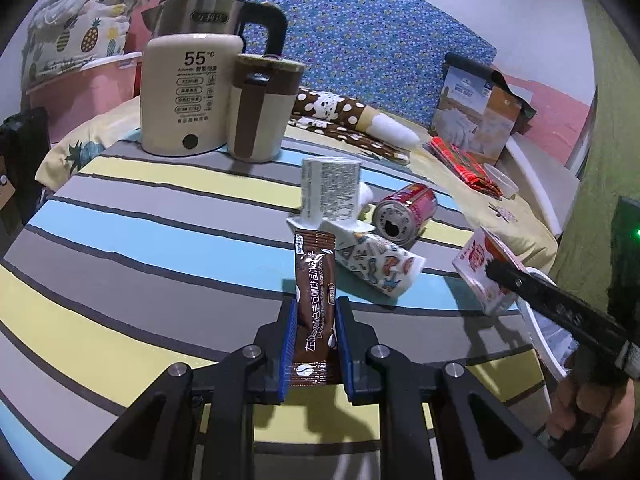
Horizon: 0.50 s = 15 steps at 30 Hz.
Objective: Collect trash
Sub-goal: 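Carry the wrapper and milk carton over the white bin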
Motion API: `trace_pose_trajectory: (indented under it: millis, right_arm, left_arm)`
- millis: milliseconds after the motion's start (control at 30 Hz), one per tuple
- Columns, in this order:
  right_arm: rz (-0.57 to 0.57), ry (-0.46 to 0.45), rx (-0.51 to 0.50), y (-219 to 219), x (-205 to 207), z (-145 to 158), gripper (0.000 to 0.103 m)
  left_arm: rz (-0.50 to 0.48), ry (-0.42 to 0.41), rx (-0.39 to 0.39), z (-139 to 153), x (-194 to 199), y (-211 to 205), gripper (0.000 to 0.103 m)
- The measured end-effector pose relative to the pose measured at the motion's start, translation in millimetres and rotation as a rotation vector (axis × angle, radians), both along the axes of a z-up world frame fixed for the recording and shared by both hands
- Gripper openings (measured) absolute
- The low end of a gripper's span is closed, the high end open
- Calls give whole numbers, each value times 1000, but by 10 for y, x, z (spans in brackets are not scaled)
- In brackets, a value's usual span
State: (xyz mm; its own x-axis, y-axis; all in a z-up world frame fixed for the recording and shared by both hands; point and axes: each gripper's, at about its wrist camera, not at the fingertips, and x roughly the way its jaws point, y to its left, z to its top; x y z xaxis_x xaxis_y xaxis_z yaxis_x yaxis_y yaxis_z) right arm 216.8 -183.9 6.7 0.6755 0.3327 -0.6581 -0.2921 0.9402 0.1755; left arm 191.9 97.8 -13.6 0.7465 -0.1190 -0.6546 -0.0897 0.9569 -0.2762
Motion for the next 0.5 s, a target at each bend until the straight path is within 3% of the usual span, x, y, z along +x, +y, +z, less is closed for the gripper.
trace_pose_trajectory:
  millis: [500]
  right_arm:
    - [65,-16,66,-260,-527,110,39]
  left_arm:
    - [-85,-19,9,259,-440,-510,20]
